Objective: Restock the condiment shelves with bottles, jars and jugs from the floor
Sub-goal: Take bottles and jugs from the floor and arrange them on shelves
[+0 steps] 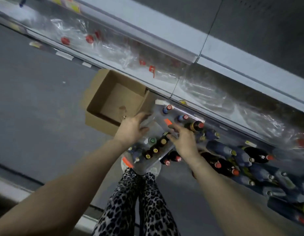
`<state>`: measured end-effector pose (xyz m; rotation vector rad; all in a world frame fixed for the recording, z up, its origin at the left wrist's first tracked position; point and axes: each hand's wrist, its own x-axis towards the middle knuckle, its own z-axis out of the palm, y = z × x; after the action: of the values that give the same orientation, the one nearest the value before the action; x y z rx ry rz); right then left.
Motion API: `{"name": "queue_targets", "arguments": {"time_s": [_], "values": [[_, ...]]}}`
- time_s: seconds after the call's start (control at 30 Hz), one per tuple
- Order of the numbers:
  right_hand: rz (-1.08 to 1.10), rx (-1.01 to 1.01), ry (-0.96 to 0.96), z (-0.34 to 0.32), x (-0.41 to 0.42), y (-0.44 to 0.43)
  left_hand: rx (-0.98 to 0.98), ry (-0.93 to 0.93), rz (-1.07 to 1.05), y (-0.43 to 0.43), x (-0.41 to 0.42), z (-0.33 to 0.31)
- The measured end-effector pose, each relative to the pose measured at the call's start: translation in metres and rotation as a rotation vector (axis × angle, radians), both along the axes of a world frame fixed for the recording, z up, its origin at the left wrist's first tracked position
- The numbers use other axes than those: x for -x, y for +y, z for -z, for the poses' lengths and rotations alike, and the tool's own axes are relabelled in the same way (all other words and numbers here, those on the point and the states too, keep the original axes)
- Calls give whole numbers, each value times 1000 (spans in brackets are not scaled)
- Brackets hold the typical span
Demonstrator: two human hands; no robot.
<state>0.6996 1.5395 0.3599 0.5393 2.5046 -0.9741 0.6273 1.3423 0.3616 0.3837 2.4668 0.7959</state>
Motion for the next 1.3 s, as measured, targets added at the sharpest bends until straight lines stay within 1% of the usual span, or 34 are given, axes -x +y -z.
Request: {"name": "queue_targets", "arguments": {"time_s": [0.07, 0.17, 0.3, 0.4, 0.53, 0.7, 0.83, 1.0, 1.1, 1.2, 1.3], "values": [[-3, 4, -25, 21, 0, -2, 22, -28, 3, -3, -2, 23], [-8, 1, -82, 70, 2, -3, 20, -84, -12, -6, -3, 75], [4, 18, -162, 139, -2, -4, 62, -234, -31, -7, -12, 147], [-34, 1, -215, 184, -4, -6, 86, -331, -30, -4, -23, 197], [-89, 18, -238, 243, -5, -8, 136, -314, -46, -5, -35, 260], [-208, -16, -264, 311, 0, -9, 166, -373, -21, 0, -45, 331], [-310, -76, -271, 362, 4, -11, 133, -442, -21, 9, -50, 385], [-502, -133, -294, 399, 11, -17, 110, -422, -10, 19, -52, 432], [-570, -100, -278, 410, 12, -18, 89, -439, -10, 25, -55, 452], [-512, -38, -279, 417, 15, -13, 70, -447, -40, 27, -56, 467], [-325, 13, -260, 425, 26, -5, 4, -485, -121, 30, -51, 475]]}}
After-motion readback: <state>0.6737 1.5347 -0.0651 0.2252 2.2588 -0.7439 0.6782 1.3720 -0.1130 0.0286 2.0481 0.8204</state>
